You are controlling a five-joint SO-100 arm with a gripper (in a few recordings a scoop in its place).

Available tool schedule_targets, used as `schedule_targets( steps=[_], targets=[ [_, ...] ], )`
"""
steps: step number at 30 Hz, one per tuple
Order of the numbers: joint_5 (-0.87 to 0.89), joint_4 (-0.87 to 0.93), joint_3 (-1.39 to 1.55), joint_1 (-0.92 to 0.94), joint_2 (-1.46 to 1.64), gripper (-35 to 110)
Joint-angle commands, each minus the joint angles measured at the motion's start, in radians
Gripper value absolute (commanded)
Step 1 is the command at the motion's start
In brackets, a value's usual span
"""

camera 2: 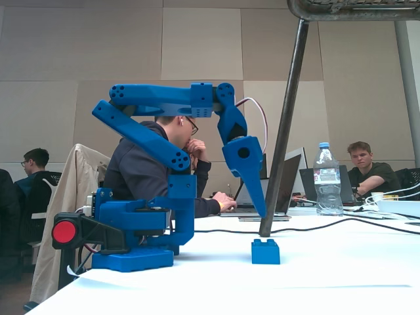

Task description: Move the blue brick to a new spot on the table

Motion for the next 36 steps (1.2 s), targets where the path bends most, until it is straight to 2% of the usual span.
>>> schedule_targets(
  steps=[1,7,11,26,31,36],
  targets=[
    [-0.109,-0.075,-0.058,0.081,-0.034,25],
    [-0.249,-0.295,0.092,0.215,-0.075,32],
    [-0.281,-0.393,0.173,0.252,-0.126,33],
    [-0.063,-0.373,0.195,0.067,-0.229,34],
    [-0.014,-0.39,0.201,0.044,-0.296,29],
    [0.0,-0.396,0.202,0.046,-0.316,12]
  ],
)
